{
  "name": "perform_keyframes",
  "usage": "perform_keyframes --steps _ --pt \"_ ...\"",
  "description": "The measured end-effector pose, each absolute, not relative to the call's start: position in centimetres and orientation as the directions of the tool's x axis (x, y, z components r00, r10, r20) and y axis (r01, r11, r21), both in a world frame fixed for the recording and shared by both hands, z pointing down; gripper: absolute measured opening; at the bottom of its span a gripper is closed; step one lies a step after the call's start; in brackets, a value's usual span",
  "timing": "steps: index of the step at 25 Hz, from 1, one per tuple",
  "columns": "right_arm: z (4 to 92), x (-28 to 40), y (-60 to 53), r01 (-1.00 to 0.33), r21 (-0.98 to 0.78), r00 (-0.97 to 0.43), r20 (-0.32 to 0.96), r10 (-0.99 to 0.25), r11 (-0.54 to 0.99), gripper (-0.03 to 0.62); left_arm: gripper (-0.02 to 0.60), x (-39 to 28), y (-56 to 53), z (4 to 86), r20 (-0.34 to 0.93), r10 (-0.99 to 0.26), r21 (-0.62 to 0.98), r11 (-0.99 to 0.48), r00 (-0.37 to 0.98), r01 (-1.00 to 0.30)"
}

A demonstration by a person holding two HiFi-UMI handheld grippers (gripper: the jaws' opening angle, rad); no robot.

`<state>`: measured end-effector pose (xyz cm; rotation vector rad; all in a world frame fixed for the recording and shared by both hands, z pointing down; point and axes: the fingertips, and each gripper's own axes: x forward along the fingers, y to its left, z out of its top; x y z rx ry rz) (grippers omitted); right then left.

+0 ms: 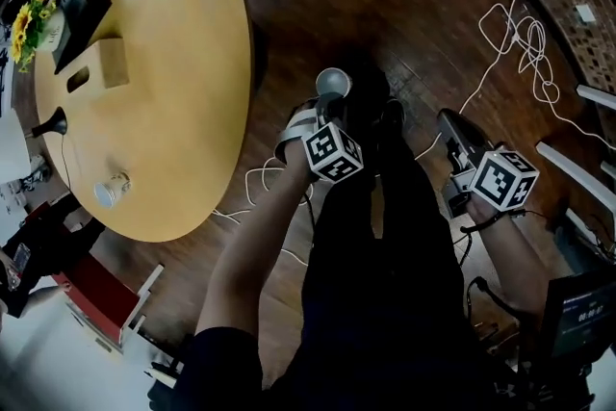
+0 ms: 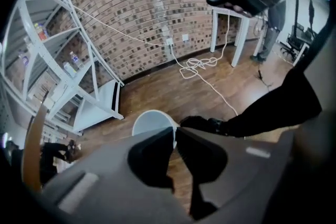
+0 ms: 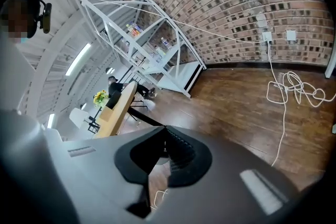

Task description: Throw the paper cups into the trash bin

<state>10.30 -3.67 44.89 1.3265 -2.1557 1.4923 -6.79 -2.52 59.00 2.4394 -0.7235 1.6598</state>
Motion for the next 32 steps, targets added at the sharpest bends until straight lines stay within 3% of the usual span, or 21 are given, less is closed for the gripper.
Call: perform_keyframes --steps 11,20,32 --pt "56.6 10.9 -0.6 -0.742 -0.666 -0.624 0.641 -0.447 0.080 0.011 0.023 -3.5 1.5 75.4 0.915 -0.298 -0.270 -0.953 0.271 -0.137" --pt "67.3 18.0 -8.1 -0.752 -0.651 -0.595 0.606 -0.528 0.101 0.011 0.023 -0.5 -0.5 90.5 0.941 -0.229 -0.192 -0.968 0.249 -0.164" --pt "69.4 18.9 -9.5 -0.708 -0.691 -0.644 0.548 -0.534 0.146 0.010 0.021 0.3 -1.2 99.9 0.969 -0.157 -0.146 -0.987 0.190 -0.067"
